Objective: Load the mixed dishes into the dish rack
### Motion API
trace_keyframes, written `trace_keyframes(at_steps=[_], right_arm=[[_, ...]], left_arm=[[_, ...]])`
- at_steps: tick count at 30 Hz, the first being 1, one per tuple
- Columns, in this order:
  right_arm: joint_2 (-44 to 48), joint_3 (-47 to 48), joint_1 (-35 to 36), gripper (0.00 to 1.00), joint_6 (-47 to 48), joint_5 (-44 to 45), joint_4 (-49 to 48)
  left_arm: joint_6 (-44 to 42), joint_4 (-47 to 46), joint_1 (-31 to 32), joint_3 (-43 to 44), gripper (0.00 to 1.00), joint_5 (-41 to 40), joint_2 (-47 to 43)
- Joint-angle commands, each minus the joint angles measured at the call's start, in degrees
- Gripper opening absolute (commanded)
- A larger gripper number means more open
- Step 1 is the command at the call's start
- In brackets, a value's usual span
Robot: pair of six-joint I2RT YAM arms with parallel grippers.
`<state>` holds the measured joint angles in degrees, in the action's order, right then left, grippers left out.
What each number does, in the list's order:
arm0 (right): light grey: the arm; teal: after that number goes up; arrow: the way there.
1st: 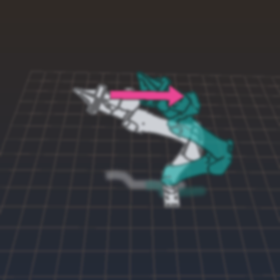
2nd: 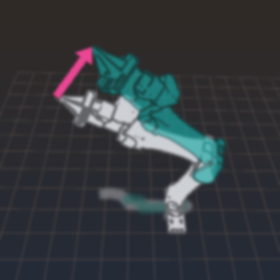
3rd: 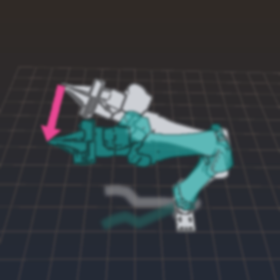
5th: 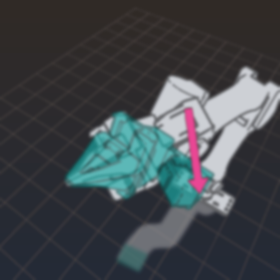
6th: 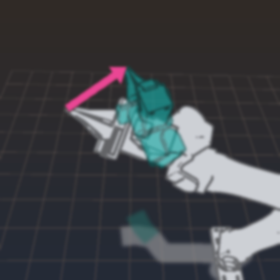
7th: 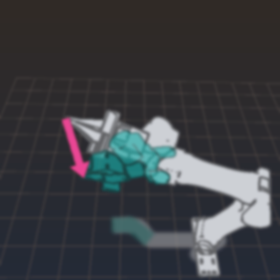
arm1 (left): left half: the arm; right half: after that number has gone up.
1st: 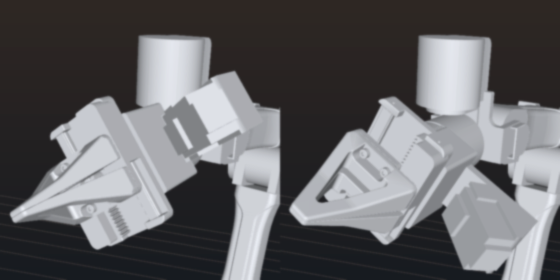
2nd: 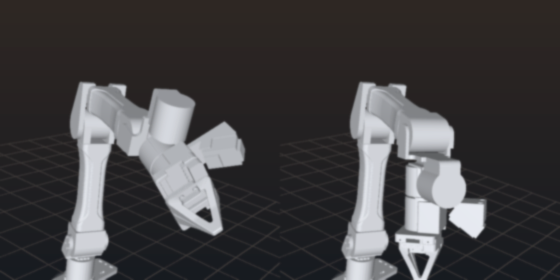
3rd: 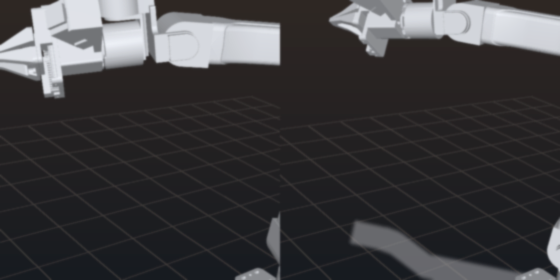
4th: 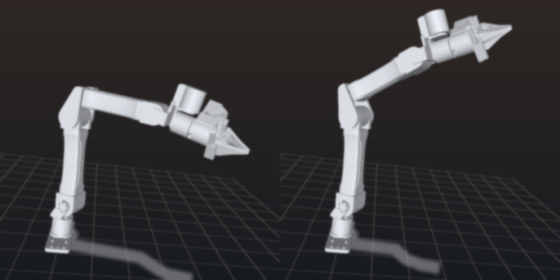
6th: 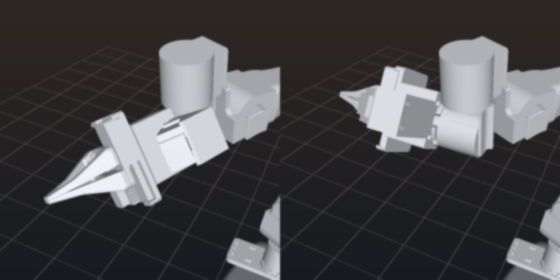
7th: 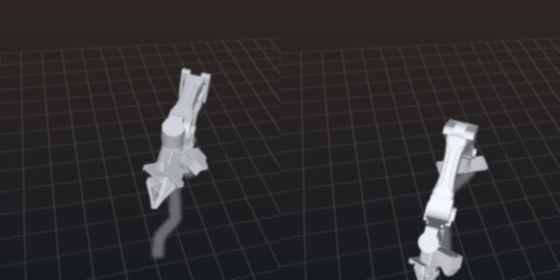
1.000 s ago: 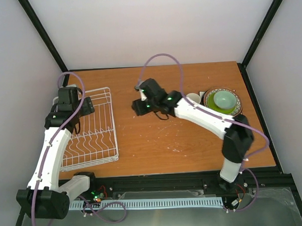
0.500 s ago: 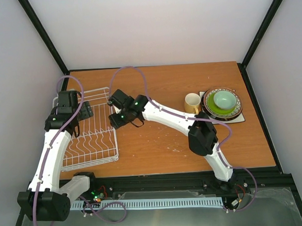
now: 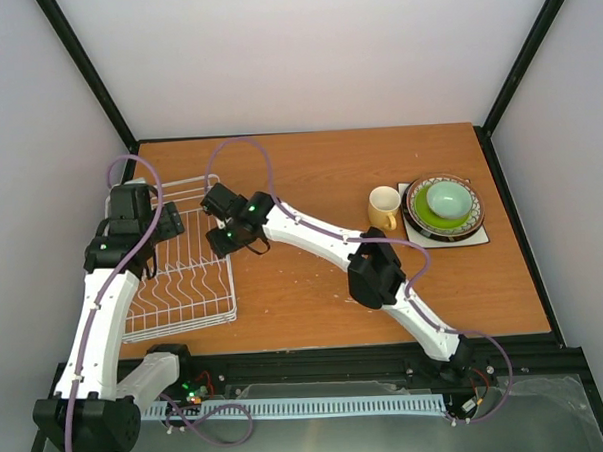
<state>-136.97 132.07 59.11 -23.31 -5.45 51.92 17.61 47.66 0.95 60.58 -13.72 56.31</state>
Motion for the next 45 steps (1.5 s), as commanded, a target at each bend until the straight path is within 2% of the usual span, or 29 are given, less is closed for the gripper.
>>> trace_keyframes(at_steps=[1, 3, 5, 8, 9, 20, 24, 29, 32, 40, 45], right_arm=[[-2.5, 3.8, 0.8, 0.58, -1.3, 2.8, 3.9], [-3.1, 3.9, 0.8, 0.51, -1.9, 3.9, 4.4], [-3.9, 4.4, 0.8, 0.36, -2.3, 4.7, 5.1], [-4.8, 5.4, 0.8, 0.05, -2.9, 5.9, 5.8], [-5.0, 5.5, 0.8, 0.03, -3.1, 6.4, 5.8], [-1.5, 2.9, -0.2, 0.03, -7.3, 17.6, 5.4], [2.9, -6.0, -1.8, 0.03, -10.9, 21.5, 1.6], [12.7, -24.7, -6.0, 0.03, -17.9, 24.5, -9.2], [16.3, -30.4, -8.7, 0.03, -20.7, 26.3, -12.1], [16.5, -33.4, -13.6, 0.03, -21.1, 26.2, -13.9], [13.7, -31.6, -14.8, 0.03, -16.3, 24.7, -13.9]], left_arm=[[-0.2, -0.4, -0.3, 0.3, 0.86, 0.2, -1.5], [-0.3, -0.6, -0.3, 0.2, 0.86, 0.1, -1.7], [-0.4, -0.8, -0.3, 0.1, 0.85, 0.4, -1.9], [-0.6, -1.2, -0.3, -0.2, 0.85, 0.7, -2.3], [-0.6, -1.3, -0.3, -0.3, 0.85, 0.8, -2.5], [-1.4, -2.0, -0.1, -1.0, 0.85, 1.5, -4.9], [-1.6, -2.1, -0.2, -1.0, 0.85, 1.7, -5.3], [-1.7, -2.3, -0.2, -1.0, 0.85, 2.5, -5.4], [-1.9, -2.4, -0.2, -1.0, 0.85, 3.3, -5.3], [-2.2, -2.8, -0.2, -1.0, 0.85, 3.8, -5.5], [-2.2, -2.9, -0.2, -1.1, 0.85, 3.6, -5.5]])
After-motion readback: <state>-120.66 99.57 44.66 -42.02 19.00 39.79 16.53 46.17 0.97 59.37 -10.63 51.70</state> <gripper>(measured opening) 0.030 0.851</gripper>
